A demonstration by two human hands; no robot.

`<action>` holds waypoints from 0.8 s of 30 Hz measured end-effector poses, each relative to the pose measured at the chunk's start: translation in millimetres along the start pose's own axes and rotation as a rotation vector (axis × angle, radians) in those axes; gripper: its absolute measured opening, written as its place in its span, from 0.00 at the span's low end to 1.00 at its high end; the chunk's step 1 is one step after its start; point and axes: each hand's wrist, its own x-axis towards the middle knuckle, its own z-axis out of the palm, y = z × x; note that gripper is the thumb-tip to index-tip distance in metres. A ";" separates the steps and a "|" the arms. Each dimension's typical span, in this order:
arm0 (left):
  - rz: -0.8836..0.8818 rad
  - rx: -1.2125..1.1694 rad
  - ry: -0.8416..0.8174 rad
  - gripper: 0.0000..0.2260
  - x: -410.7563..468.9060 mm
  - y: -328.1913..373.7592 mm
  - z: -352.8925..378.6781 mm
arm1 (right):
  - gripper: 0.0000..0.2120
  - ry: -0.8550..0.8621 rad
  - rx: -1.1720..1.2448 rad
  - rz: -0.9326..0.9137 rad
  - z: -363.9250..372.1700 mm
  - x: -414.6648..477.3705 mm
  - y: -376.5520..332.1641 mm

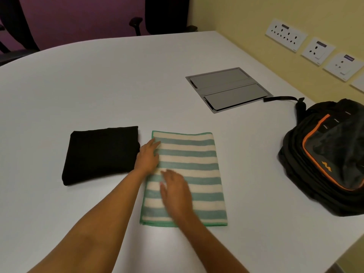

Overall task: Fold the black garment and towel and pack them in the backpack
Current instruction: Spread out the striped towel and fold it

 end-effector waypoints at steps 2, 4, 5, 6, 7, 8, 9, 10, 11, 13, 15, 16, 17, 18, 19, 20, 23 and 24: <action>0.021 0.075 0.044 0.21 -15.4 5.0 6.4 | 0.20 0.003 -0.074 0.049 -6.8 12.9 26.1; 0.049 0.125 0.068 0.19 -32.7 8.1 13.1 | 0.28 -0.143 -0.158 0.122 -16.3 18.4 49.4; 0.065 0.153 0.071 0.19 -41.4 7.7 17.4 | 0.34 -0.212 -0.202 0.127 -17.4 18.1 62.1; 0.074 0.187 0.064 0.19 -50.6 7.3 21.7 | 0.42 -0.235 -0.232 0.121 -18.0 15.8 74.1; 0.072 0.225 0.044 0.20 -59.3 5.7 26.5 | 0.49 -0.247 -0.257 0.114 -17.6 12.8 84.3; 0.061 0.253 0.022 0.20 -68.4 4.1 31.4 | 0.53 -0.250 -0.272 0.109 -18.2 9.6 91.3; 0.042 0.271 0.005 0.21 -77.5 2.9 35.5 | 0.54 -0.255 -0.283 0.111 -16.8 5.4 97.6; 0.021 0.285 -0.007 0.23 -86.9 1.5 38.9 | 0.52 -0.241 -0.292 0.115 -16.9 -0.2 102.4; 0.003 0.294 -0.009 0.26 -96.3 1.1 40.8 | 0.51 -0.228 -0.286 0.117 -17.6 -6.5 107.4; -0.027 0.296 -0.001 0.29 -113.7 0.0 43.8 | 0.49 -0.203 -0.265 0.127 -22.2 -21.4 114.9; -0.063 0.291 0.006 0.27 -130.9 0.2 45.3 | 0.49 -0.184 -0.261 0.141 -24.7 -37.5 121.5; -0.082 0.284 0.010 0.27 -138.8 0.3 45.8 | 0.49 -0.178 -0.248 0.157 -26.4 -45.2 123.4; -0.096 0.274 0.016 0.26 -145.6 0.4 46.6 | 0.50 -0.170 -0.234 0.176 -27.1 -52.6 125.4; -0.107 0.262 0.021 0.24 -151.5 1.9 47.1 | 0.51 -0.157 -0.217 0.190 -29.4 -58.9 125.4; -0.120 0.239 0.033 0.24 -156.7 3.6 46.8 | 0.52 -0.145 -0.196 0.200 -29.8 -65.1 126.4; -0.134 0.193 0.068 0.23 -161.3 6.8 46.4 | 0.52 -0.132 -0.170 0.210 -32.4 -70.6 125.3; -0.227 0.052 0.183 0.18 -175.7 22.8 40.8 | 0.41 -0.074 -0.089 0.274 -39.5 -83.0 119.1; -0.270 0.016 0.226 0.15 -179.6 26.8 39.6 | 0.32 -0.053 -0.067 0.319 -42.2 -86.3 117.4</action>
